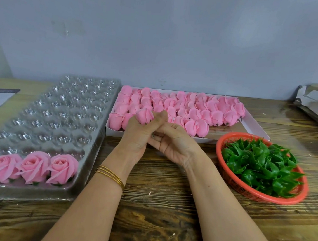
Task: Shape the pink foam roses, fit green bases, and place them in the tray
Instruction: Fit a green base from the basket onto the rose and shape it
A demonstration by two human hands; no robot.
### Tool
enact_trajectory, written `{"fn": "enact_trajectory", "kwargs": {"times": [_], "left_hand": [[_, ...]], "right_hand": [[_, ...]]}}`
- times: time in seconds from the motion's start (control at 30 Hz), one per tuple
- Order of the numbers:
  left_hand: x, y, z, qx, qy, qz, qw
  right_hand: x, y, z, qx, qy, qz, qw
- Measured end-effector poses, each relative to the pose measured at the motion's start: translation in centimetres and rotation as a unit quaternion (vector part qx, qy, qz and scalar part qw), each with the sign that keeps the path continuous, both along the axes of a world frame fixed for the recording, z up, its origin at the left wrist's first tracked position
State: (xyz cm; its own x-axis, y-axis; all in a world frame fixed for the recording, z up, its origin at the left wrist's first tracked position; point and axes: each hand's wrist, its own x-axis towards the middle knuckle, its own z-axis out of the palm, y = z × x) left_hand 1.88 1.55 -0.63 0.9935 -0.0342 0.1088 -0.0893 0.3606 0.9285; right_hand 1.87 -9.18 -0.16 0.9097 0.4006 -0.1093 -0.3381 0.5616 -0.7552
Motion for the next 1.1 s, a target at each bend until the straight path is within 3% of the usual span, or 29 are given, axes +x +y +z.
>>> {"fn": "enact_trajectory", "kwargs": {"times": [0.43,0.7,0.8,0.93,1.1], "left_hand": [[0.7,0.3,-0.2,-0.015,0.017,0.014,1.0],[0.6,0.0,0.0,0.025,0.013,0.038,0.999],[0.6,-0.3,-0.2,0.065,0.016,0.079,0.995],[0.7,-0.2,-0.6,0.151,-0.028,0.126,0.98],[0.8,-0.4,-0.9,0.233,-0.07,0.126,0.962]], "right_hand": [[-0.5,-0.2,0.6,-0.027,-0.028,-0.008,0.999],[-0.2,-0.7,0.7,-0.138,-0.068,-0.04,0.987],[-0.2,-1.2,0.9,-0.219,-0.087,-0.043,0.971],[0.1,-1.7,1.0,-0.317,-0.117,-0.17,0.926],[0.0,-1.0,1.4,-0.306,-0.2,-0.26,0.894]]}}
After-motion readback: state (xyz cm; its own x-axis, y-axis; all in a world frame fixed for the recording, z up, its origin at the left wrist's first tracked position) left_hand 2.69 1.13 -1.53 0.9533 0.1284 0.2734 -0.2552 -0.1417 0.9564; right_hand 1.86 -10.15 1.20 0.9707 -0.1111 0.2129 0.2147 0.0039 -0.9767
